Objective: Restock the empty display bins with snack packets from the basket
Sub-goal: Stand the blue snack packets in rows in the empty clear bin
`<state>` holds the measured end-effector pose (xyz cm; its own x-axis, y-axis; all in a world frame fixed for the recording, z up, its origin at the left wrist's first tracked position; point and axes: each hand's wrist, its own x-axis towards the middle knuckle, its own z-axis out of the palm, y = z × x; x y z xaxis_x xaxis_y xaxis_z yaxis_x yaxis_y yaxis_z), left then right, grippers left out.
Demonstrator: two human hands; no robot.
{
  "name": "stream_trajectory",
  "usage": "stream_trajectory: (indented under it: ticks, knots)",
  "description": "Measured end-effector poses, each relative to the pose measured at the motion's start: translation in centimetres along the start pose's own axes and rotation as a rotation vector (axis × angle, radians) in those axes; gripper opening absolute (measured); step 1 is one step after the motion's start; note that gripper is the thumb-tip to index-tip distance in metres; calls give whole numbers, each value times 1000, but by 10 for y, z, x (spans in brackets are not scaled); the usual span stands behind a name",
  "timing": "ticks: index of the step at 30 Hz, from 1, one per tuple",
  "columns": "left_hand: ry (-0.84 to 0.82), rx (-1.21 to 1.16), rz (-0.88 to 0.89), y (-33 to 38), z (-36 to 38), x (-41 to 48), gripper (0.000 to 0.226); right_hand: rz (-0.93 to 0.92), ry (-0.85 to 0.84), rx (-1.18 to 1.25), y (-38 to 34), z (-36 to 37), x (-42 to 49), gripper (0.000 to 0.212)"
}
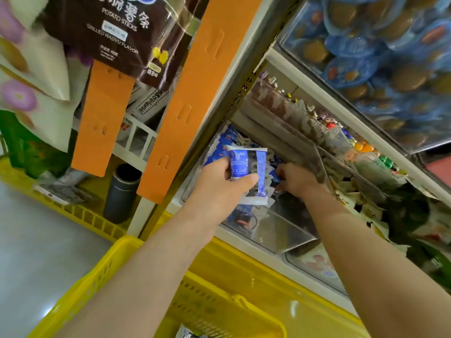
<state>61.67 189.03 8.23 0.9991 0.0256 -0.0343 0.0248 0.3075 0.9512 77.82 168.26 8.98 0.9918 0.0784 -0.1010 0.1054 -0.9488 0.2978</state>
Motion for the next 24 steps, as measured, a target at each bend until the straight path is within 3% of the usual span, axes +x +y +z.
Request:
stream_trajectory:
  ticks: [8, 13, 15, 20, 24]
  knots:
    - [-58, 12, -6, -7, 6, -6, 20, 65, 110, 88, -6, -7, -10, 33]
    - [-109, 74, -37, -10, 13, -14, 21, -24, 387, 677, -33, -39, -68, 31]
    - [-134, 89, -42, -10, 14, -18, 18, -76, 314, 930, -41, -48, -100, 36]
    - [-229, 168, -46, -8, 18, -29, 22, -239, 47, 996, -42, -53, -158, 19]
    - [-148, 312, -37, -9, 18, -38, 29, -192, 208, 1131, -30, -50, -180, 11]
